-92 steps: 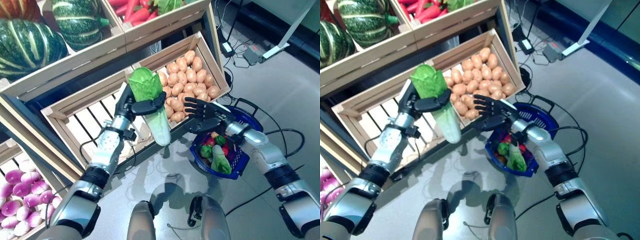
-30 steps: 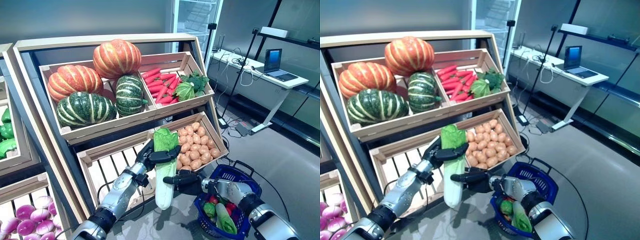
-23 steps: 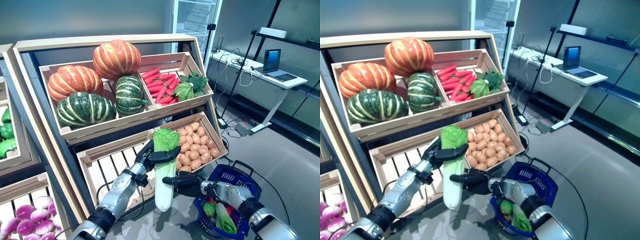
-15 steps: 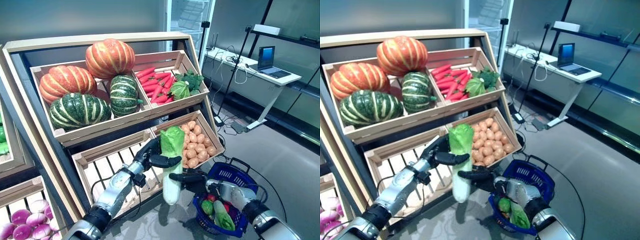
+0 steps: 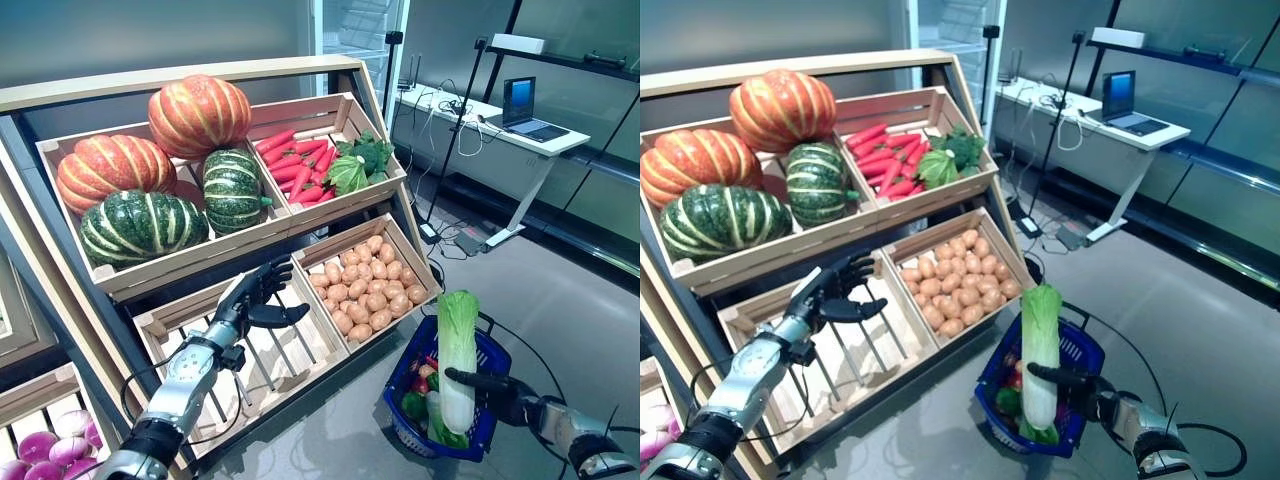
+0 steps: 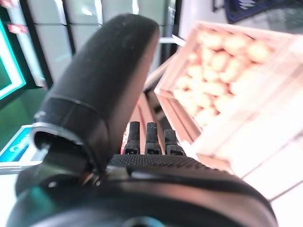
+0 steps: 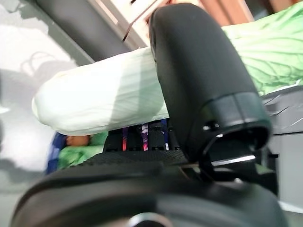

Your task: Put vegetables into the basket

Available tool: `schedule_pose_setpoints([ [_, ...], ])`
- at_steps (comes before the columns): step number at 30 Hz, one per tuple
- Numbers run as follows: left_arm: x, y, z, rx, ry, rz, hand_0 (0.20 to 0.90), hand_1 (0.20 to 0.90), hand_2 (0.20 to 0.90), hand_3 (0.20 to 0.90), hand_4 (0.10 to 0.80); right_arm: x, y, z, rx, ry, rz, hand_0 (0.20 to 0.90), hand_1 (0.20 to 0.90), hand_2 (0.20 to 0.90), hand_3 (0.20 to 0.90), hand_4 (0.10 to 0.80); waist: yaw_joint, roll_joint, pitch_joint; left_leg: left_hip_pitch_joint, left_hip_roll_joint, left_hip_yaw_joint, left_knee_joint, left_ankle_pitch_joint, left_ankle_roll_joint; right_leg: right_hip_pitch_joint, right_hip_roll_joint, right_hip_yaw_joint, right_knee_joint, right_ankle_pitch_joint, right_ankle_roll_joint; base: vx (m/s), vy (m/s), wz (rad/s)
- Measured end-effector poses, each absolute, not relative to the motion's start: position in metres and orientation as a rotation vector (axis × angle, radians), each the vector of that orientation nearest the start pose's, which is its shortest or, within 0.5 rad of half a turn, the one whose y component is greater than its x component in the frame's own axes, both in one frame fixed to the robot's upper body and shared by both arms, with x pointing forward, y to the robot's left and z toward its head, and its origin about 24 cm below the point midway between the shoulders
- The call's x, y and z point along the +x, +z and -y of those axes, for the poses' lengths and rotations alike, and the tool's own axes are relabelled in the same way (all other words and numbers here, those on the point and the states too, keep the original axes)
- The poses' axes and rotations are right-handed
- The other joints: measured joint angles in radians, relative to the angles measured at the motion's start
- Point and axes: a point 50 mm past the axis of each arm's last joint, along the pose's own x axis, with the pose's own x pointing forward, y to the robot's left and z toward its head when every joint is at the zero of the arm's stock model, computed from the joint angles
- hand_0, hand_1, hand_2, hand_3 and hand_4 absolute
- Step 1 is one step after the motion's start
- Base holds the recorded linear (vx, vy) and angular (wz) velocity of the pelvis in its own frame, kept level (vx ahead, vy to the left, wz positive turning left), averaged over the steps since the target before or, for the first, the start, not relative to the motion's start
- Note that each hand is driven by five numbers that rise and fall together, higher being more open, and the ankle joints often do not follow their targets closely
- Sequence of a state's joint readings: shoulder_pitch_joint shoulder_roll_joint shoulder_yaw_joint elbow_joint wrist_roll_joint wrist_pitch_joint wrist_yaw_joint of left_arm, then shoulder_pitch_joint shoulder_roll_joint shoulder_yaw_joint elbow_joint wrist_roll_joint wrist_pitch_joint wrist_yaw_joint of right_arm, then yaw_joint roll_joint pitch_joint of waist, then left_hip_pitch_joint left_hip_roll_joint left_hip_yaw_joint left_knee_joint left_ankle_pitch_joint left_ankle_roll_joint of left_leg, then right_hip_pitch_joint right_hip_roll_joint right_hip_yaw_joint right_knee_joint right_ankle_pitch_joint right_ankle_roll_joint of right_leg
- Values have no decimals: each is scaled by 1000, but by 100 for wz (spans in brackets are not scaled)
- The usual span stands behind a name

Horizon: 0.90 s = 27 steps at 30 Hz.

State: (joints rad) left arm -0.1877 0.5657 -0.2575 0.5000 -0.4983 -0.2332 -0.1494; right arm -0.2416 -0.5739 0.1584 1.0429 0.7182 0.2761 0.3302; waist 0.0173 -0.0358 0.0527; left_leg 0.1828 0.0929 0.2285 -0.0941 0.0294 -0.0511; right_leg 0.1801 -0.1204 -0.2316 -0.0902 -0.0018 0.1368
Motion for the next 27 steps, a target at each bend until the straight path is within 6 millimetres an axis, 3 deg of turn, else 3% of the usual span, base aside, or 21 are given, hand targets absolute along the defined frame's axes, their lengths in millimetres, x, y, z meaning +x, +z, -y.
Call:
schedule_pose_setpoints([
  [4,283,16,-248,174,-84,-157,900,900,900,900,800,234,-58,314,236,-188,-803,300,300,300,300,400,2,21,53,-173,11,-15,120,-8,6,-166,-9,0,110,-7,-11,-463,-17,4],
  [5,300,33,-247,196,-71,-104,900,900,900,900,800,265,-33,318,232,-212,-700,300,300,300,300,400,3,34,135,-303,22,-34,266,-45,27,-289,-26,-3,251,-40,-31,-412,13,9],
  [6,309,44,-245,201,-67,-68,900,900,900,900,800,283,-15,319,219,-223,-640,300,300,300,300,400,3,43,181,-390,30,-33,384,-82,22,-376,-40,-3,373,-79,-32,-417,23,12],
  [9,326,74,-236,201,-72,58,900,900,900,900,800,316,35,331,186,-270,-458,300,300,300,300,400,7,43,303,-619,33,-49,726,-231,40,-609,-129,4,758,-254,-49,-194,24,24],
  [12,325,76,-234,175,-71,70,900,900,900,900,800,326,63,343,205,-336,-352,300,300,300,300,400,16,52,356,-804,19,-95,940,-297,50,-791,-168,41,981,-327,-55,-146,1,17],
  [17,324,73,-233,145,-58,58,900,900,900,900,800,340,100,352,226,-397,-253,300,300,300,300,400,28,77,439,-1014,9,-120,1155,-339,65,-1000,-209,78,1210,-393,-81,-127,23,13],
  [24,329,114,-216,78,-79,278,900,900,900,900,800,357,133,349,274,-425,-171,300,300,300,300,400,33,119,466,-1208,8,-147,1367,-390,62,-1187,-233,112,1433,-468,-91,-73,19,9],
  [25,329,118,-214,67,-78,301,900,900,900,900,800,358,140,351,271,-430,-157,411,411,411,411,474,33,124,467,-1228,8,-152,1390,-395,62,-1208,-234,117,1457,-475,-92,-76,5,3],
  [26,328,122,-213,58,-78,326,900,900,900,900,800,359,146,353,264,-436,-143,900,900,900,900,800,35,128,467,-1251,8,-160,1408,-397,61,-1229,-235,117,1477,-480,-95,-77,-6,5],
  [27,327,128,-212,50,-78,353,900,900,900,900,800,359,152,354,260,-440,-130,900,900,900,900,800,35,132,467,-1276,8,-164,1425,-397,60,-1251,-235,117,1495,-484,-98,-72,-14,7],
])
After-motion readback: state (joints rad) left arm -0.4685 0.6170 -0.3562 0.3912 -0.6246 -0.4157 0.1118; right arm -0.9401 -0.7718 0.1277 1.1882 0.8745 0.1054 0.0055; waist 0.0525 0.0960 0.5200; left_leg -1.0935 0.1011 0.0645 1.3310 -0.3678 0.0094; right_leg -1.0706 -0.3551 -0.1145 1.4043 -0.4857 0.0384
